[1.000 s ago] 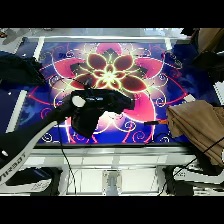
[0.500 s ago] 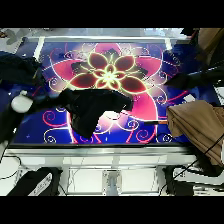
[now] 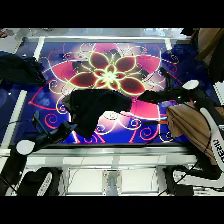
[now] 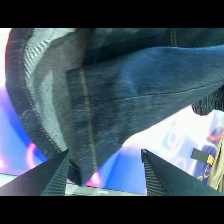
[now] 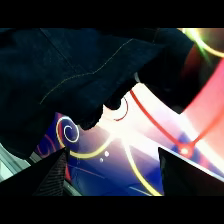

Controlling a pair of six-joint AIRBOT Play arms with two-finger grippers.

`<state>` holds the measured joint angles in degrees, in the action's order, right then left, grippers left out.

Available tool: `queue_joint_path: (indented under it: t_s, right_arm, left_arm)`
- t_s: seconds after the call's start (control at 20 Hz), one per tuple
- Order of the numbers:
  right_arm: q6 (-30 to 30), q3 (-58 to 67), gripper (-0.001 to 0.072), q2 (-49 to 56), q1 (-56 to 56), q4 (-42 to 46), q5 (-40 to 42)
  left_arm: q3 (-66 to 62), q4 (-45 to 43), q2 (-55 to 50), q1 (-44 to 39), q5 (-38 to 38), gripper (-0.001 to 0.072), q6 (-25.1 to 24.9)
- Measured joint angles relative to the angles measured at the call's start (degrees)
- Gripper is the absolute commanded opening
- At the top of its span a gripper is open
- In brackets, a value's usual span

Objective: Fold the clothes and pants, and hang the long-sleeved shirts on hangers.

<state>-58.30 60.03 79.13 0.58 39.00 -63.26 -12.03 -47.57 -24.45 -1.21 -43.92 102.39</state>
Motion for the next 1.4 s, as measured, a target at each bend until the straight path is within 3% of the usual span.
queue_joint_path:
  t_s: [0.45, 0.7, 1.4]
  right_arm:
    - [0.7, -1.5, 0.0610, 7.1, -14.8, -1.6, 17.3]
    - [1.0, -0.5, 0.0610, 8.8, -18.6, -2.1, 22.1]
    - [2.4, 4.7, 0.0608, 8.5, -19.6, 0.3, 2.0]
  left_arm:
    - [6.0, 2.7, 0.9, -1.6, 5.0, 0.0512, -1.7]
    - [6.4, 3.6, 0.3, -4.9, 9.3, 0.0512, -2.3]
    - [6.4, 11.1, -7.5, -15.6, 24.6, 0.0512, -2.5]
